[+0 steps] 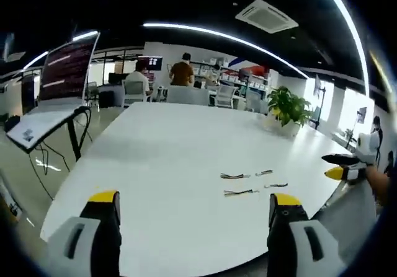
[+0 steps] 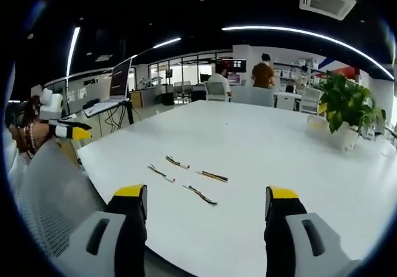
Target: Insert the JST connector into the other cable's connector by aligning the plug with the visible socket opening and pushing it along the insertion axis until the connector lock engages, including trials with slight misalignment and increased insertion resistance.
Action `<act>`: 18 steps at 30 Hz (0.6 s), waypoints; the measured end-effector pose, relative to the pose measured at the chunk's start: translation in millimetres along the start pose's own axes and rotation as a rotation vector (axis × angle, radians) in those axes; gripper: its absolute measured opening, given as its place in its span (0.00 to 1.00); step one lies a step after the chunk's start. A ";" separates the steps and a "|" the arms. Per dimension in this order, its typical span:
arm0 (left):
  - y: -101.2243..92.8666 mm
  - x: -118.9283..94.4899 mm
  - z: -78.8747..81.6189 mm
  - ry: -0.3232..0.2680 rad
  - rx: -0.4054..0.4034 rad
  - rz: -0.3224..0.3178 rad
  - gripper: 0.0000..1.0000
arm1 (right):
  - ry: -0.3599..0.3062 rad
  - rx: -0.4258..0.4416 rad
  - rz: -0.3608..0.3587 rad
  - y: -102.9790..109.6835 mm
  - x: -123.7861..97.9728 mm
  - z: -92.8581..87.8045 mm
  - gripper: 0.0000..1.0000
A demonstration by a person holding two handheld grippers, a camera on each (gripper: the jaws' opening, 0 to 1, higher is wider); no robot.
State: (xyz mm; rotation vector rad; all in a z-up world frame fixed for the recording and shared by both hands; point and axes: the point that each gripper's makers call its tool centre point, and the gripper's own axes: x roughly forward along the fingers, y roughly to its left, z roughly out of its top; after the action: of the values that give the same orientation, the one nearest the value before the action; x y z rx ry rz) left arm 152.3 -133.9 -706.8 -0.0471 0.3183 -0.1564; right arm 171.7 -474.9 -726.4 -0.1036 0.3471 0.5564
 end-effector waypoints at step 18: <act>-54.4 66.0 42.4 -0.015 0.075 -0.185 0.99 | -0.070 0.036 -0.013 -39.0 18.8 60.5 0.82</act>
State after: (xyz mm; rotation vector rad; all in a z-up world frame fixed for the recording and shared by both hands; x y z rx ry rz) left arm 219.6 -197.3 -683.0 -0.0034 0.2931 -0.3510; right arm 225.2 -487.0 -676.2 -0.0519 0.2880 0.5392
